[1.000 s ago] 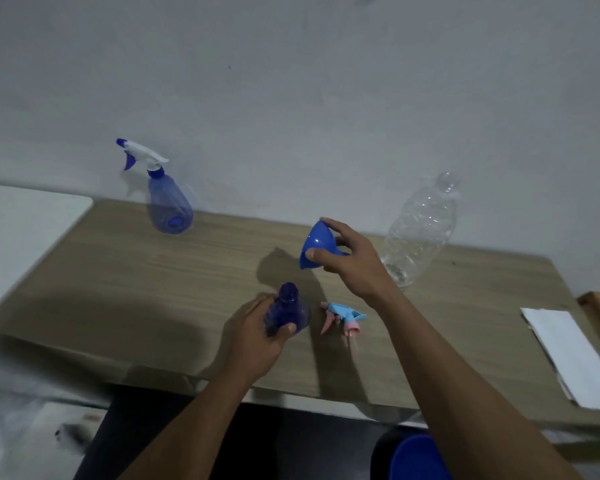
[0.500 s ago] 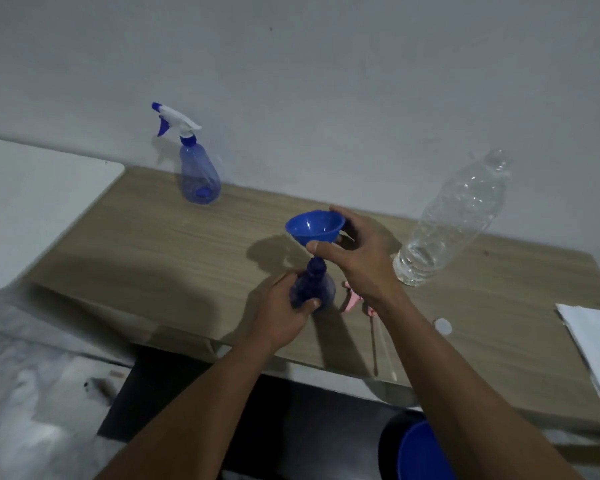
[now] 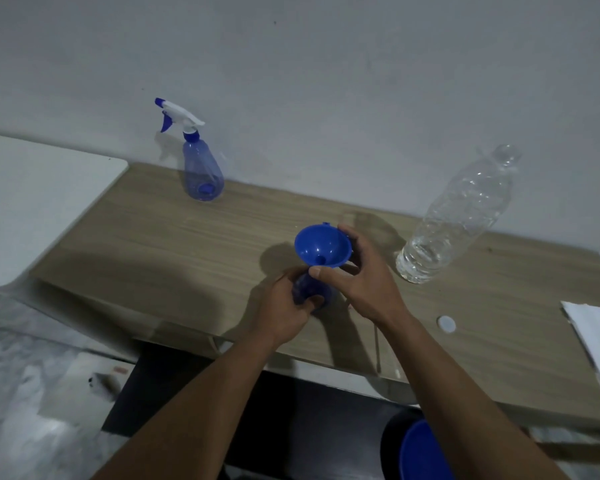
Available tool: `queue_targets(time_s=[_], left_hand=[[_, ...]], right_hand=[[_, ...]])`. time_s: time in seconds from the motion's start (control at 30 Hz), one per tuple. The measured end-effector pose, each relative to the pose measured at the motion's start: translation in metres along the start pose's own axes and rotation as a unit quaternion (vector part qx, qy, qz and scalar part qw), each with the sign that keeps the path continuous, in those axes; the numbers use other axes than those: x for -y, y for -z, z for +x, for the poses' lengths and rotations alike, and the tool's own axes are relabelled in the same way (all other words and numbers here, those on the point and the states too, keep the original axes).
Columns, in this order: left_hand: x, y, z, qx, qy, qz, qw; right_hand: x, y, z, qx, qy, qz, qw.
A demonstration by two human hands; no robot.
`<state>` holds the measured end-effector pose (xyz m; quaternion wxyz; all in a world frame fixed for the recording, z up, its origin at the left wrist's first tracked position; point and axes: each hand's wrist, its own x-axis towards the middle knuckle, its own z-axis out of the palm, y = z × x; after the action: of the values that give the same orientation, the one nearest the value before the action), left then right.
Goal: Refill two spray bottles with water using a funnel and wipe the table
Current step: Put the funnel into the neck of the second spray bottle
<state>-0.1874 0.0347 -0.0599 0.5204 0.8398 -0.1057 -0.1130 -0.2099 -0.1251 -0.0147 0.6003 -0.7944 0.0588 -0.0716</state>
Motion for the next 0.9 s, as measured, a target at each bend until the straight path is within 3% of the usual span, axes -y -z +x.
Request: queue_targets(time_s=[0.33, 0.9], left_hand=[[-0.006, -0.001, -0.006, 0.011, 0.001, 0.023, 1.000], [-0.015, -0.003, -0.011, 0.010, -0.006, 0.090, 0.996]], right_hand=[[0.015, 0.008, 0.000, 0.011, 0.019, -0.137, 0.990], [0.018, 0.010, -0.005, -0.004, 0.015, -0.195, 0.981]])
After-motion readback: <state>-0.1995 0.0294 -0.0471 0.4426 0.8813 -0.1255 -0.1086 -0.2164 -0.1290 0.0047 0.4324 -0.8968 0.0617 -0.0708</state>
